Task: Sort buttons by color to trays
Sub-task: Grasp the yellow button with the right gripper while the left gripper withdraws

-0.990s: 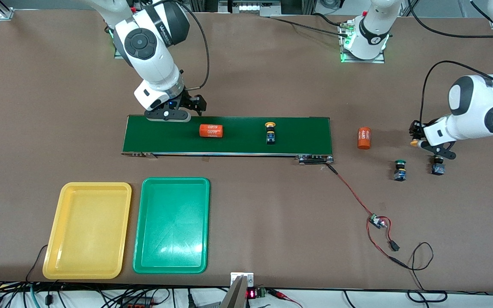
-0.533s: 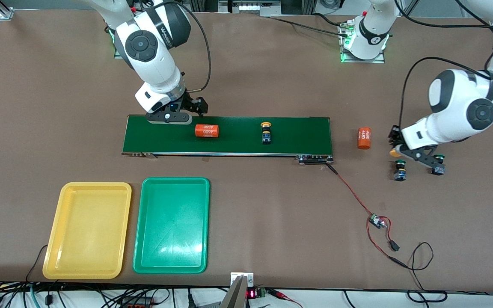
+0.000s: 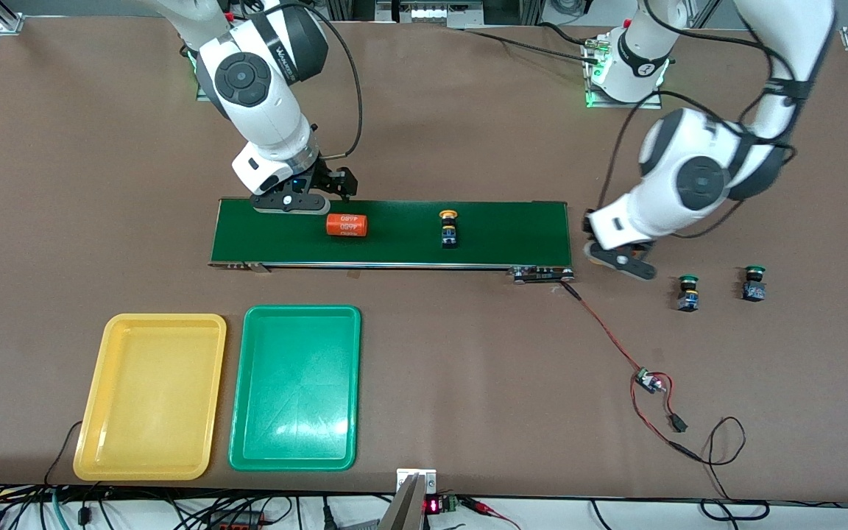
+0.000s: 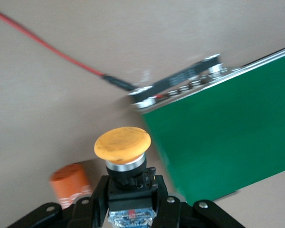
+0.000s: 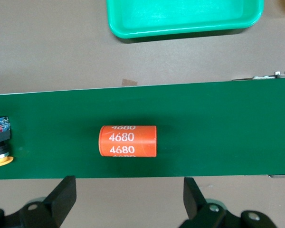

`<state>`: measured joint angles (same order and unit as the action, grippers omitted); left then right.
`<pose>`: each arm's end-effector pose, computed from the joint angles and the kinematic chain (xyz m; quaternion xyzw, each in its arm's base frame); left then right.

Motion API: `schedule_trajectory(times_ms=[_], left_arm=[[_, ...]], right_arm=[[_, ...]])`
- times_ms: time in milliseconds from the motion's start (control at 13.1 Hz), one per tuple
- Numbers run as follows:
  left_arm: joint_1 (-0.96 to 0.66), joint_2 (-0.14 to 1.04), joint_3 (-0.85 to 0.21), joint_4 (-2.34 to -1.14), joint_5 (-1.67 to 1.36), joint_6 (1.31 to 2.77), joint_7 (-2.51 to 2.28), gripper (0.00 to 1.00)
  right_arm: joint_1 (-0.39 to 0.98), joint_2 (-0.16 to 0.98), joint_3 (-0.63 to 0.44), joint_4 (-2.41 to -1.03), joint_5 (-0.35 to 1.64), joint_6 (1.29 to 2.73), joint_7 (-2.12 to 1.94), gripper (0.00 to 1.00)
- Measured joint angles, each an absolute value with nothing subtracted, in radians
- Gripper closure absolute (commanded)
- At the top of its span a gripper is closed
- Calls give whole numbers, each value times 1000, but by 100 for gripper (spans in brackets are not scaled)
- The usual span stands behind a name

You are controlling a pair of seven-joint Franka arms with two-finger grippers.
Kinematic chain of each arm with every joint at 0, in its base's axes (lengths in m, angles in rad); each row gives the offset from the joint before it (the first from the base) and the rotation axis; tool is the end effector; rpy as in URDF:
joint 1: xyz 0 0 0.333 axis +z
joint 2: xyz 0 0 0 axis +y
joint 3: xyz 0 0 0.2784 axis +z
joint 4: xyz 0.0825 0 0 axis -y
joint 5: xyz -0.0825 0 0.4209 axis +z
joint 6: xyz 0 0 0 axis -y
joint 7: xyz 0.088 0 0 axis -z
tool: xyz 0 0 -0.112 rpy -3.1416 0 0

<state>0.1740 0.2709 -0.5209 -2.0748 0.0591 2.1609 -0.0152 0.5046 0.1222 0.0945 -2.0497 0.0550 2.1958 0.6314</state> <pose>0.5472 -0.1988 0.2380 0.9800 -0.1796 -0.0800 0.0300 0.4947 0.3401 0.3198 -0.9990 0.0324 0.0064 0.0301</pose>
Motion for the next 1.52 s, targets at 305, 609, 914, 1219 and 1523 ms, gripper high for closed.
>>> schedule_trajectory(times_ms=[305,609,914,1219,1523], left_arm=[[112,324,-520,-2033,59,2161,-186,100],[56,381,-518,-2014,59,2162,-331,100],[-21,413,-517,-2012,59,2196,-436,99],[-24,434,-508,-2010,59,2201,-444,36],[-23,441,-497,-1972,59,2209,-444,0]], right_arm=[[504,122,90,-2050,55,2195,632,0],[503,122,89,-2049,55,2195,632,0],[506,136,90,-2048,55,2225,632,0],[549,209,92,-1958,55,2244,648,0],[603,300,92,-1870,55,2244,705,0]])
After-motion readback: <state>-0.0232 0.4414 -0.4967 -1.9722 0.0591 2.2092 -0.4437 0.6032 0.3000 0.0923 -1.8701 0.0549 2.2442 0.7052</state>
